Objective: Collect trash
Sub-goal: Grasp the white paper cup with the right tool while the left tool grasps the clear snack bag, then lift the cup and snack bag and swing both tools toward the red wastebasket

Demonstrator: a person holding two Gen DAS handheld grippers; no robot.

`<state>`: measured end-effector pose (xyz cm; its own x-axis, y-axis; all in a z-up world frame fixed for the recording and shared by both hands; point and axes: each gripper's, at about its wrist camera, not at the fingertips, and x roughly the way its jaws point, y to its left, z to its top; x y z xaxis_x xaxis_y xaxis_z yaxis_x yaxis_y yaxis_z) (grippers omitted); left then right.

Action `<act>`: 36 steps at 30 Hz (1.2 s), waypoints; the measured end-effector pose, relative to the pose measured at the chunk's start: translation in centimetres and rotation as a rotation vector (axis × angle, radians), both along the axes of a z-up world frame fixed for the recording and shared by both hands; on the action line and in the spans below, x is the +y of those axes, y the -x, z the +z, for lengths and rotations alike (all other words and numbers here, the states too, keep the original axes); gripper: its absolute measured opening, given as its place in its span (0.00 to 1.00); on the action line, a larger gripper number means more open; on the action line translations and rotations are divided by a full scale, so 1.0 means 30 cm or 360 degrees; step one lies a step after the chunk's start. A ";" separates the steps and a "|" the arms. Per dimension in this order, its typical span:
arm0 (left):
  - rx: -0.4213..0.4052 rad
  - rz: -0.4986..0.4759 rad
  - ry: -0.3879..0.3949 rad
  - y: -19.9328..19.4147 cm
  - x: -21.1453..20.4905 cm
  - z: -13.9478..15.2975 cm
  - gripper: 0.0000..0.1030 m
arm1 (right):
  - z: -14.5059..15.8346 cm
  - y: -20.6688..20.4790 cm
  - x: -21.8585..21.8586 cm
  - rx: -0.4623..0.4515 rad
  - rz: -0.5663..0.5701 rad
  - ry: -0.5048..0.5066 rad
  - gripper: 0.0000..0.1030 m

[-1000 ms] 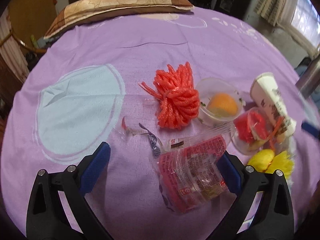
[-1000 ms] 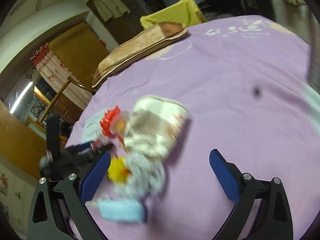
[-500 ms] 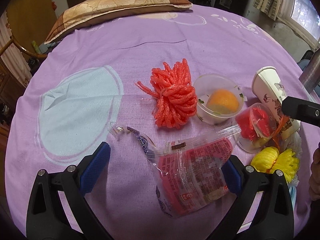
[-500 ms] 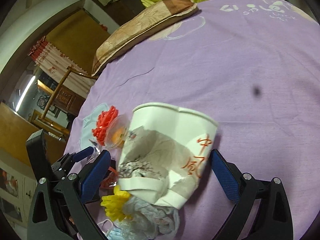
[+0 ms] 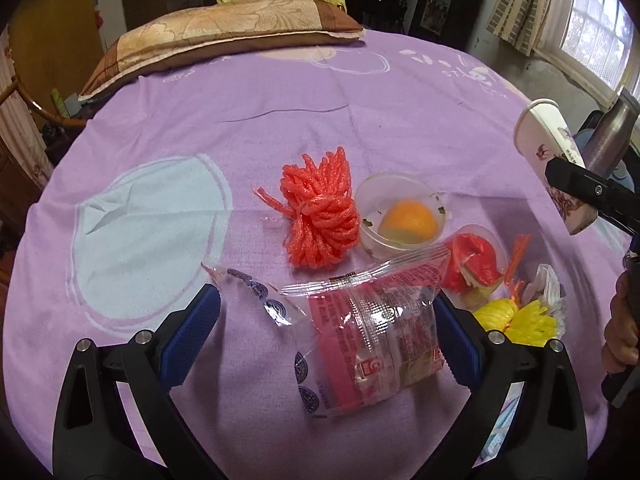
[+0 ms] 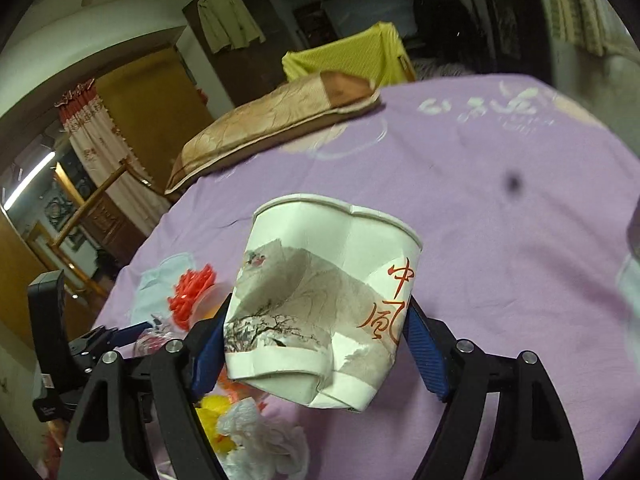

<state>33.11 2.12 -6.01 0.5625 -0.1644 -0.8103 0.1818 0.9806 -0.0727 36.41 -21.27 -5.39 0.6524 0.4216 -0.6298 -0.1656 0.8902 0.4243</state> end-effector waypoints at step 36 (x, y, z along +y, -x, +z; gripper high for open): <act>-0.0290 -0.0034 0.0234 0.086 0.049 0.137 0.52 | -0.021 0.011 -0.009 0.0031 -0.0022 0.0067 0.76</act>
